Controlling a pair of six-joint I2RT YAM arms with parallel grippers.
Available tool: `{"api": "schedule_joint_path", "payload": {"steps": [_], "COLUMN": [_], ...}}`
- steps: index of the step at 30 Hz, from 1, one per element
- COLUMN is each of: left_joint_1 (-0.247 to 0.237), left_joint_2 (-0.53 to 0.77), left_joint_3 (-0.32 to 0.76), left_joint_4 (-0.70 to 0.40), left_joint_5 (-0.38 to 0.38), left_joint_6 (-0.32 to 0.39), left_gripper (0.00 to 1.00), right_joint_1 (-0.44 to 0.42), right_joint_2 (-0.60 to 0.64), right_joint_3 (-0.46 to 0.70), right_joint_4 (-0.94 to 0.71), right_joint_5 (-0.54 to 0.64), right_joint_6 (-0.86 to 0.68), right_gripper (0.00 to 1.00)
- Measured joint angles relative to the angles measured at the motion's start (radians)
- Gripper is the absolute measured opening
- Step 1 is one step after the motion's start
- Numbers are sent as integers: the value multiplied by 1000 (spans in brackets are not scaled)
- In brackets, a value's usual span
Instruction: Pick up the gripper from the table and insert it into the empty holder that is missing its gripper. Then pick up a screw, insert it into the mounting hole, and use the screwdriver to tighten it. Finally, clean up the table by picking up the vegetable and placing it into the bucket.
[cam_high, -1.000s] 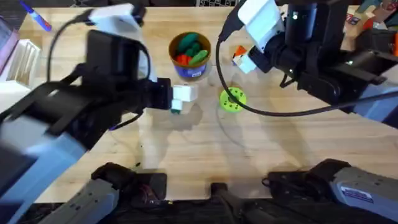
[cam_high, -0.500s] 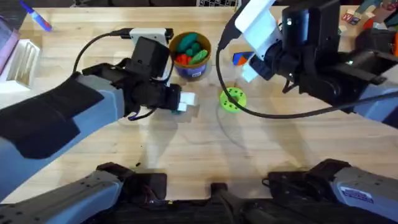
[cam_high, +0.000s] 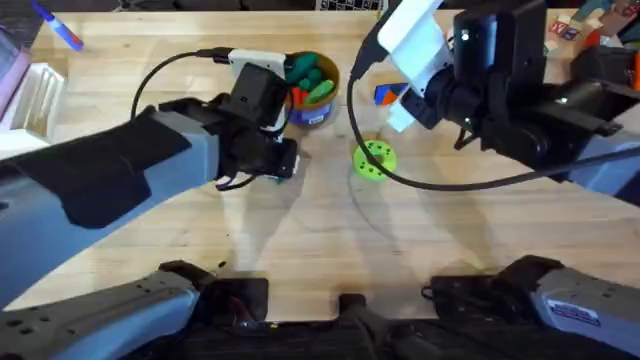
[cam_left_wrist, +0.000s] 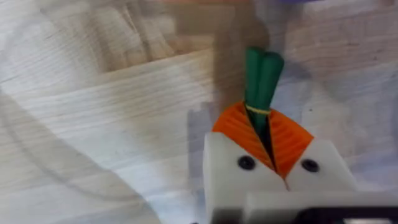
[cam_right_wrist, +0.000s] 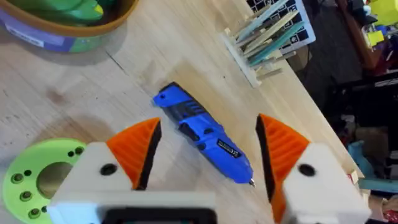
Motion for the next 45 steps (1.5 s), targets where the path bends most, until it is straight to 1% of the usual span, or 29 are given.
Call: {"api": "schedule_joint_path", "payload": {"steps": [3, 6, 7, 9, 11, 14, 16, 18, 21, 24, 28, 29, 30, 33, 34, 35, 38, 40, 42, 45], "left_joint_1": [0, 0, 0, -1, -1, -1, -1, -1, -1, -1, -1, -1, -1, -1, -1, -1, -1, -1, -1, -1], "left_joint_2": [-8, -40, -62, -98, -138, -172, -162, -122, -30, 64, 114, 115, 113, 103, 100, 97, 94, 92, 79, 19], "left_joint_3": [74, 202, 259, 340, 399, 423, 421, 411, 399, 387, 373, 373, 373, 373, 373, 373, 373, 373, 373, 376], "left_joint_4": [-121, -264, -291, -296, -243, -119, -33, 45, 104, 130, 131, 132, 137, 147, 148, 149, 152, 147, 127, 67], "left_joint_5": [2, 24, 28, 37, 35, 11, -4, -14, -37, -68, -90, -92, -95, -99, -100, -102, -106, -107, -108, -109], "left_joint_6": [17, 34, 38, 47, 59, 66, 68, 71, 71, 72, 76, 82, 82, 82, 82, 81, 82, 82, 82, 94], "left_gripper": [15, 14, 14, 14, 13, 13, 12, 12, 12, 12, 21, 125, 301, 776, 906, 964, 985, 986, 985, 985], "right_joint_1": [0, 0, 0, 0, 0, 0, 0, 0, 0, 0, 0, 0, 0, 0, 0, 0, 0, 0, 0, 0], "right_joint_2": [0, 0, 0, 0, 0, 0, 0, 0, 0, 0, 0, 0, 0, 0, 0, 0, 0, -2, -12, -57], "right_joint_3": [0, 0, 0, 0, 0, 0, 0, 0, 0, 0, 0, 0, 0, 0, 0, 0, 0, 2, 15, 68], "right_joint_4": [0, 0, 0, 0, 0, 0, 0, 0, 0, 0, 0, 0, 0, 0, -2, -8, -33, -58, -131, -298], "right_joint_5": [0, 0, 0, 0, 0, 0, 0, 0, 0, 0, 0, 0, 0, 0, 0, -1, -3, -3, -4, -5], "right_joint_6": [0, 0, 0, 0, 0, 0, 0, 0, 0, 0, 0, 0, 0, 0, 0, 0, 25, 80, 158, 294], "right_gripper": [896, 896, 896, 896, 896, 896, 896, 896, 896, 896, 896, 896, 896, 896, 896, 896, 896, 896, 896, 896]}}
